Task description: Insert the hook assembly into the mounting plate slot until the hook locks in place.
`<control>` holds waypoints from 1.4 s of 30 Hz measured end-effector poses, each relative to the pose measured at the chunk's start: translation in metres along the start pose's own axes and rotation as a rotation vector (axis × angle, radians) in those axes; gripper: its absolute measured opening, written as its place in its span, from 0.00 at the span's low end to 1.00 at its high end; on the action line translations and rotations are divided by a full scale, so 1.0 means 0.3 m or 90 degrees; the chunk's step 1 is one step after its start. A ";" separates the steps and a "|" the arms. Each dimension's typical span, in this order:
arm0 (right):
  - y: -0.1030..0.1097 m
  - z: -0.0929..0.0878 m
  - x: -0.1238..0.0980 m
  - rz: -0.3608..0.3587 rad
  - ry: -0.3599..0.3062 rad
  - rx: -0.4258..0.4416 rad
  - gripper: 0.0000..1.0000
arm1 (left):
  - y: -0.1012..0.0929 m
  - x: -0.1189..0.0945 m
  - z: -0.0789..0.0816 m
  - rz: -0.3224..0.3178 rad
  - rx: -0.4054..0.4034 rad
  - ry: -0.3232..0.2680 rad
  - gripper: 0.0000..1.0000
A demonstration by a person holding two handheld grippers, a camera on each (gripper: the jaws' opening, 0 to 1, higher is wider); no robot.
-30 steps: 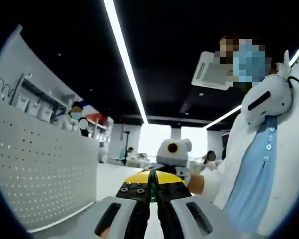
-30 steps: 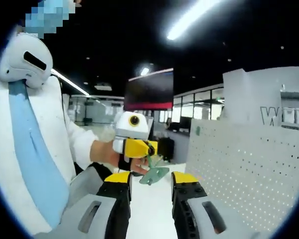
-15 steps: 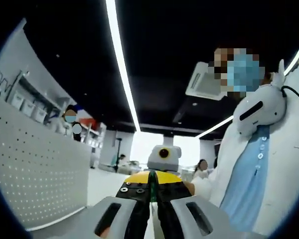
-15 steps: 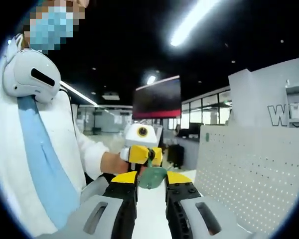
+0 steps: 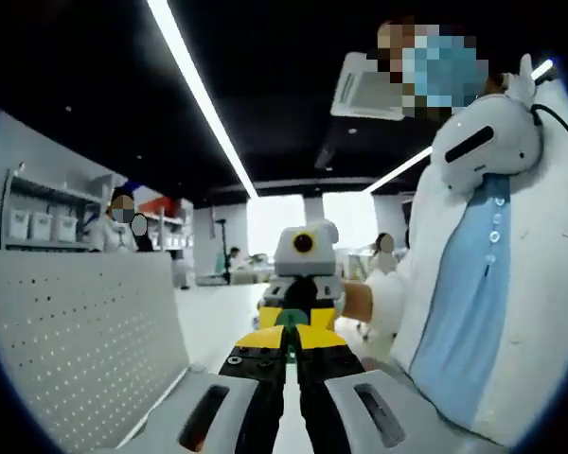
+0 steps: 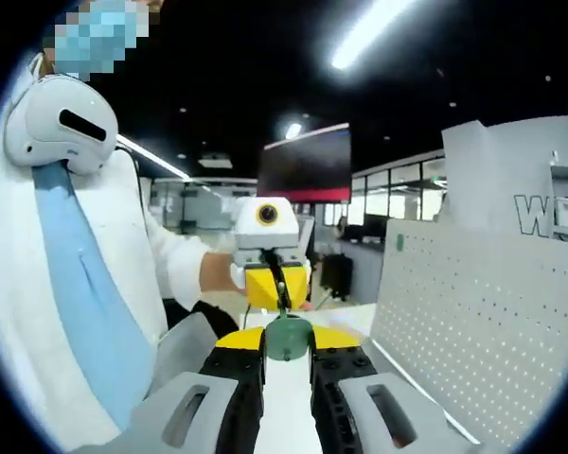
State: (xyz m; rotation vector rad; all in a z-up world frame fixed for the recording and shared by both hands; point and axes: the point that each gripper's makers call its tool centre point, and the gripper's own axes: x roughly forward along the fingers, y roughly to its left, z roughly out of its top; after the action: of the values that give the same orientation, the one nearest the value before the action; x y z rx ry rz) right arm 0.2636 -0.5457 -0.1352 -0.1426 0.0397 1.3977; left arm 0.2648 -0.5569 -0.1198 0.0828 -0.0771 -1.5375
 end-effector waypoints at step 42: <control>0.018 -0.031 0.036 0.037 0.067 -0.017 0.17 | -0.026 -0.020 -0.049 0.010 -0.016 0.030 0.03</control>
State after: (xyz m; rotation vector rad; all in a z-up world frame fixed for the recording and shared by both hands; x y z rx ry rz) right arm 0.2607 -0.5355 -0.1461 -0.2393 0.1128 1.4480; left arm 0.2582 -0.5512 -0.1352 0.0981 -0.0209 -1.5193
